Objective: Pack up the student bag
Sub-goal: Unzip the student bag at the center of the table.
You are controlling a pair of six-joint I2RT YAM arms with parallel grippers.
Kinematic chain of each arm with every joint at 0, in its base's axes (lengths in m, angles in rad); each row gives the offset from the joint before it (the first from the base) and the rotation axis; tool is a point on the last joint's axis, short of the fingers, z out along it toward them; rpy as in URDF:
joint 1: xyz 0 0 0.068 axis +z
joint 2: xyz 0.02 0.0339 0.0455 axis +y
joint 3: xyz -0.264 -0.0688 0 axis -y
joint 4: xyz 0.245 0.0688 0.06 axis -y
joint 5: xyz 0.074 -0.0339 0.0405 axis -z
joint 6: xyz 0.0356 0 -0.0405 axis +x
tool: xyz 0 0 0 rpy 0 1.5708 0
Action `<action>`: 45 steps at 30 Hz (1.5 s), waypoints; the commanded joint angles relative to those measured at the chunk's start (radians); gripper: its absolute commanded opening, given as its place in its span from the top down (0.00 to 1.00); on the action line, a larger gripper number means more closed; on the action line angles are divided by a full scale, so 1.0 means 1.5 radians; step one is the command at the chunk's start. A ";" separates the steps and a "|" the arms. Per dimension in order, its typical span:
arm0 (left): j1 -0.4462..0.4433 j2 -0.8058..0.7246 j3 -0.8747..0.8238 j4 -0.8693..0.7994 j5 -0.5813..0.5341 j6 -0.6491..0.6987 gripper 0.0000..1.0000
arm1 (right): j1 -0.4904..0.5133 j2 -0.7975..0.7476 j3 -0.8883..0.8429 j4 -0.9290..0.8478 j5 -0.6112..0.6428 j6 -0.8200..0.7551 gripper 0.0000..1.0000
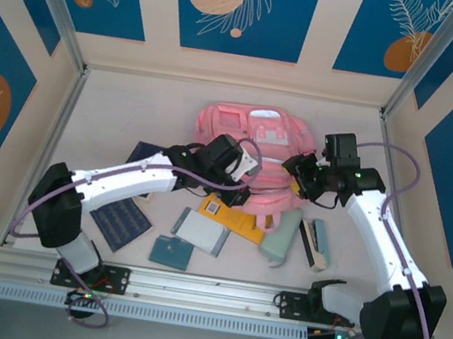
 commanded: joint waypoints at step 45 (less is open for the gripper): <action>-0.043 0.087 0.030 0.035 0.033 0.021 1.00 | 0.094 -0.019 -0.081 -0.045 -0.085 0.159 0.54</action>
